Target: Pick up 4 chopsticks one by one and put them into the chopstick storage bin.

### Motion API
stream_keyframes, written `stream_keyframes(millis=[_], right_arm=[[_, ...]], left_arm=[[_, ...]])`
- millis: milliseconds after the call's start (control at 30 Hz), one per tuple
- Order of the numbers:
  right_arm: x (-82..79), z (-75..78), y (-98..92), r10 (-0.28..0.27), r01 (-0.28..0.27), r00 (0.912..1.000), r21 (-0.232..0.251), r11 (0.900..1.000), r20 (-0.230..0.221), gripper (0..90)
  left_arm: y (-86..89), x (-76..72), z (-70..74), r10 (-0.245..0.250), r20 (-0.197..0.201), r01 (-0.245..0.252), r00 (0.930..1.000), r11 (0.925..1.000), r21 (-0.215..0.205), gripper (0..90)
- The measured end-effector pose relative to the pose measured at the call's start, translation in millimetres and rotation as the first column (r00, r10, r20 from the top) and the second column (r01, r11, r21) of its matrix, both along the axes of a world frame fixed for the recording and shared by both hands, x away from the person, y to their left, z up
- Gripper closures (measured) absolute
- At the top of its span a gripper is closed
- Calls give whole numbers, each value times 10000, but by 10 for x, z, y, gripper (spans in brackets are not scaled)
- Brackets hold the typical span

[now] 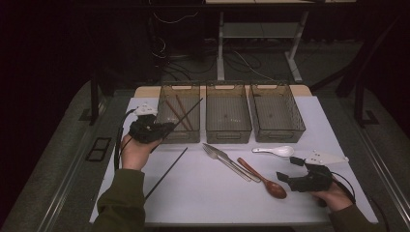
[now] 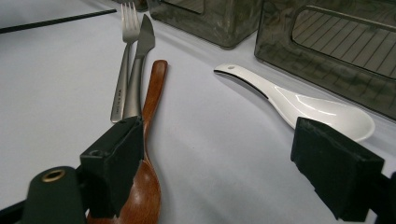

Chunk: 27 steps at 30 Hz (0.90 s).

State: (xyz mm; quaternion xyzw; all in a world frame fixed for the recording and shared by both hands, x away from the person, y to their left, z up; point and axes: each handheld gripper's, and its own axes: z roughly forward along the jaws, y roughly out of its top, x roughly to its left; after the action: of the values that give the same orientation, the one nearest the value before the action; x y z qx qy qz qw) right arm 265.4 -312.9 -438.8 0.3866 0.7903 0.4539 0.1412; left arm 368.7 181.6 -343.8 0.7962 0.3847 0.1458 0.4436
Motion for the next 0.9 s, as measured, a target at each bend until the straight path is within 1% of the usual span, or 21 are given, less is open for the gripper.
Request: stream_keyframes(millis=[33, 67, 133, 367, 433, 467, 500, 533, 567, 633, 833, 900], right_arm=[[-6, 2, 2, -11, 11, 10000, 22, 10000, -76, 171], [-6, 2, 2, -8, 8, 10000, 25, 10000, -72, 171], [0, 0, 0, 8, -8, 10000, 3, 10000, 12, 171], [3, -3, 1, 13, -13, 10000, 16, 10000, 11, 171], [2, -4, 2, 7, -7, 10000, 18, 10000, 13, 171], [2, -3, 1, 7, -7, 10000, 18, 10000, 16, 171], [1, -2, 1, -6, 6, 10000, 22, 10000, 20, 171], [1, -2, 1, -3, 2, 10000, 23, 10000, 17, 171], [2, -3, 1, 6, -6, 10000, 26, 10000, 23, 171], [2, -4, 1, 14, -14, 10000, 26, 10000, 18, 171], [1, -4, -3, 8, -8, 10000, 36, 10000, 7, 171], [5, -7, -1, 34, -34, 10000, 20, 10000, 15, 171]], left_arm=[[-2, 42, 7, 59, -19, -59, 10000, 10000, -41, 852], [-1, 82, 18, 133, -52, -132, 9999, 9999, 18, 852], [4, 164, 25, 270, -54, -270, 9996, 9996, -28, 852], [15, 417, 35, 595, -136, -594, 9981, 9982, 58, 852], [1, 481, 17, 709, -115, -708, 9974, 9974, 89, 852], [-1, 510, 8, 728, -198, -724, 9972, 9972, 181, 852], [-12, 540, -7, 800, -224, -797, 9965, 9967, 134, 852], [-14, 569, -19, 828, -264, -822, 9962, 9963, 243, 852], [-18, 600, -36, 863, -293, -857, 9958, 9961, 233, 852], [-16, 656, -69, 1004, -362, -999, 9943, 9949, 156, 852], [6, 788, -163, 1451, -546, -1448, 9879, 9894, 97, 852], [12, 826, -195, 1661, -610, -1658, 9842, 9861, 110, 852]])
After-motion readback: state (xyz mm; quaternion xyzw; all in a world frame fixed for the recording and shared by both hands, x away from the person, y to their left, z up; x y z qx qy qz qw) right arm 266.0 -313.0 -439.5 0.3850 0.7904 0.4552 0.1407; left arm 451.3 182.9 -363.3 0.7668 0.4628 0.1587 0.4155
